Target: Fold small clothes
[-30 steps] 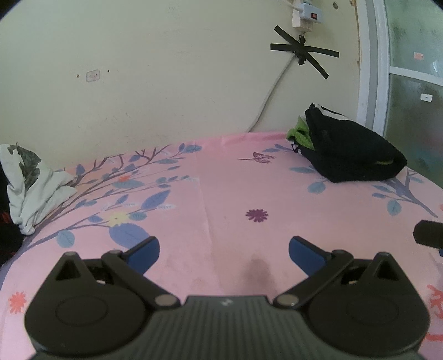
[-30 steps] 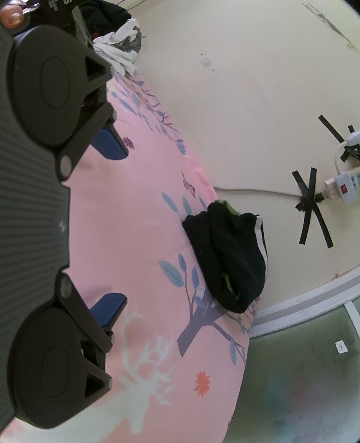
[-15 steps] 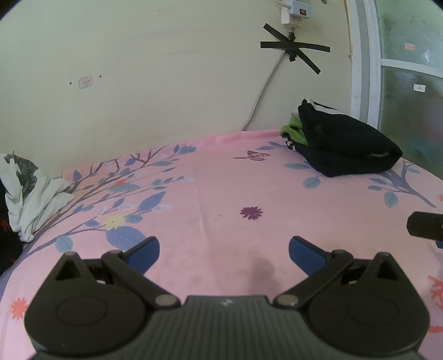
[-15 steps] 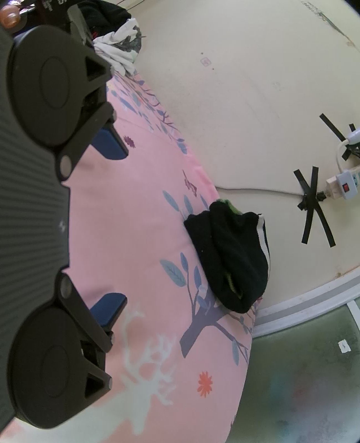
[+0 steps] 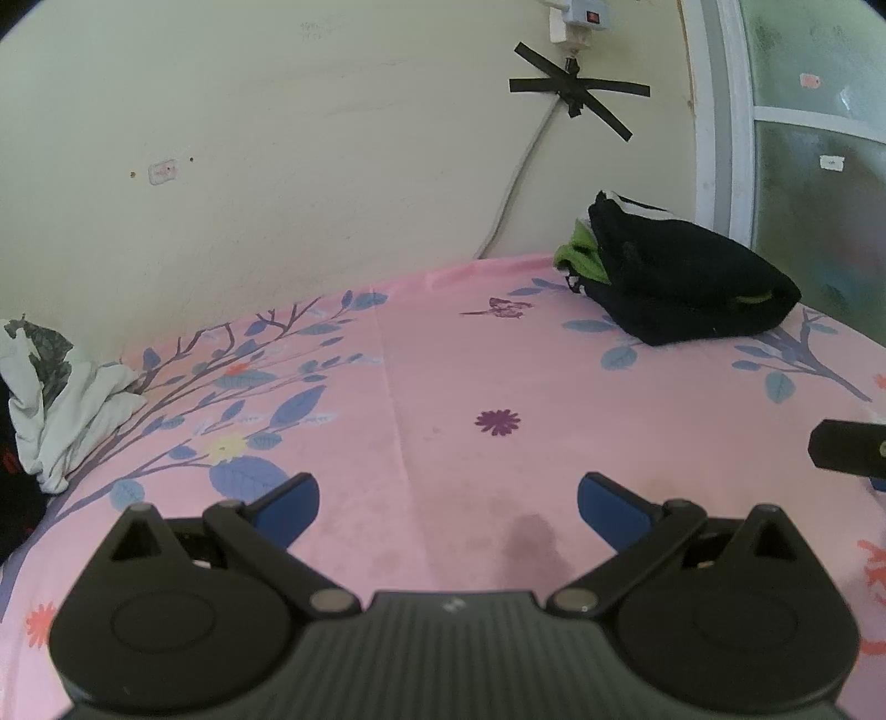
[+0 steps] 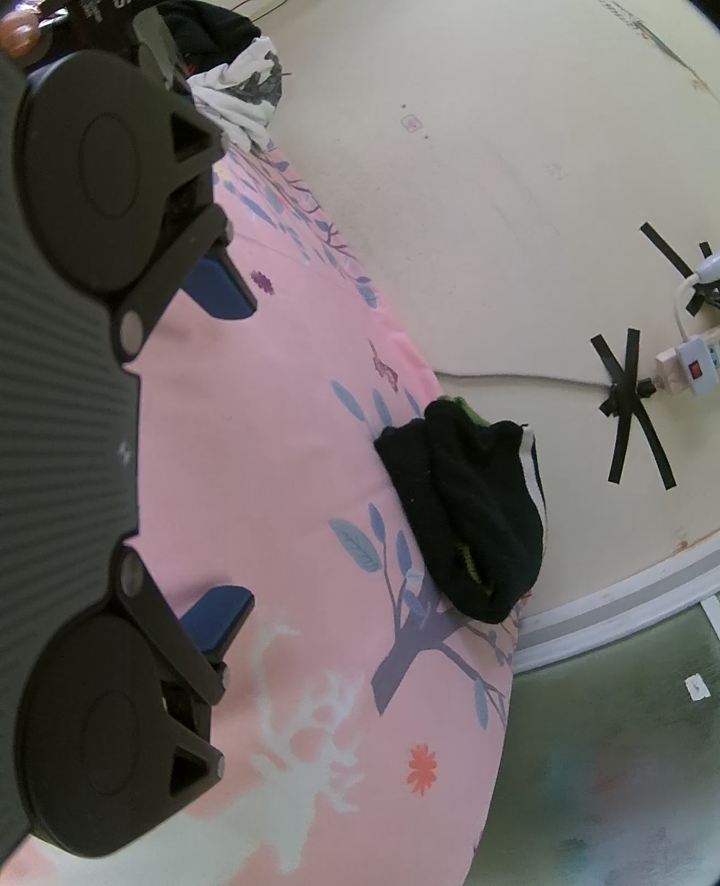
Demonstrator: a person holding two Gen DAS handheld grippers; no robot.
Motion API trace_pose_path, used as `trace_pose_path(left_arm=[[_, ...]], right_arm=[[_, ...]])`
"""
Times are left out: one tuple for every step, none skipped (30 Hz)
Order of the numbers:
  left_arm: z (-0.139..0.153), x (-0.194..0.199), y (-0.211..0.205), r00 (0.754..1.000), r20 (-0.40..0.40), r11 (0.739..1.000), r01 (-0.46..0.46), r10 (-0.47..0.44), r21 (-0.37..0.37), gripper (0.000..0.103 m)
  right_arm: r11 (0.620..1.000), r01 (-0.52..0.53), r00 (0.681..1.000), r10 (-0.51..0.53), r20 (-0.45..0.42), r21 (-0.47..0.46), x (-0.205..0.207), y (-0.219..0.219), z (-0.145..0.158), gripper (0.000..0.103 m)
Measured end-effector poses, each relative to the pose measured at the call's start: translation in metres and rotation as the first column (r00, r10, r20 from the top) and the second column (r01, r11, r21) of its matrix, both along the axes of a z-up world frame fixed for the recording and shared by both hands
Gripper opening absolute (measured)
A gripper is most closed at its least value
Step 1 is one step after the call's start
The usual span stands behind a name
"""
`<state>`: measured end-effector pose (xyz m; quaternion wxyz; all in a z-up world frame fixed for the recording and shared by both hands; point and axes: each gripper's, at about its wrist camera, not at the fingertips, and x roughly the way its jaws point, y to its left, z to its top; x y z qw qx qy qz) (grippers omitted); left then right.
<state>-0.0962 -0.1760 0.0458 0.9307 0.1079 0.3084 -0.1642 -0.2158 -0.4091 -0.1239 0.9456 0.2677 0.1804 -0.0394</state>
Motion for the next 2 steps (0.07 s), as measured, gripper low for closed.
trace_pose_path(left_arm=[[0.0000, 0.0002, -0.0001, 1.000, -0.001, 1.000, 0.002, -0.002, -0.001, 0.103], [-0.0001, 0.0006, -0.0004, 1.000, -0.003, 1.000, 0.005, -0.005, -0.001, 0.103]], right_arm=[[1.000, 0.003, 1.000, -0.003, 0.002, -0.011, -0.0003, 0.0012, 0.0006, 0.097], [1.000, 0.003, 1.000, -0.003, 0.006, -0.023, -0.0009, 0.0015, 0.0009, 0.097]])
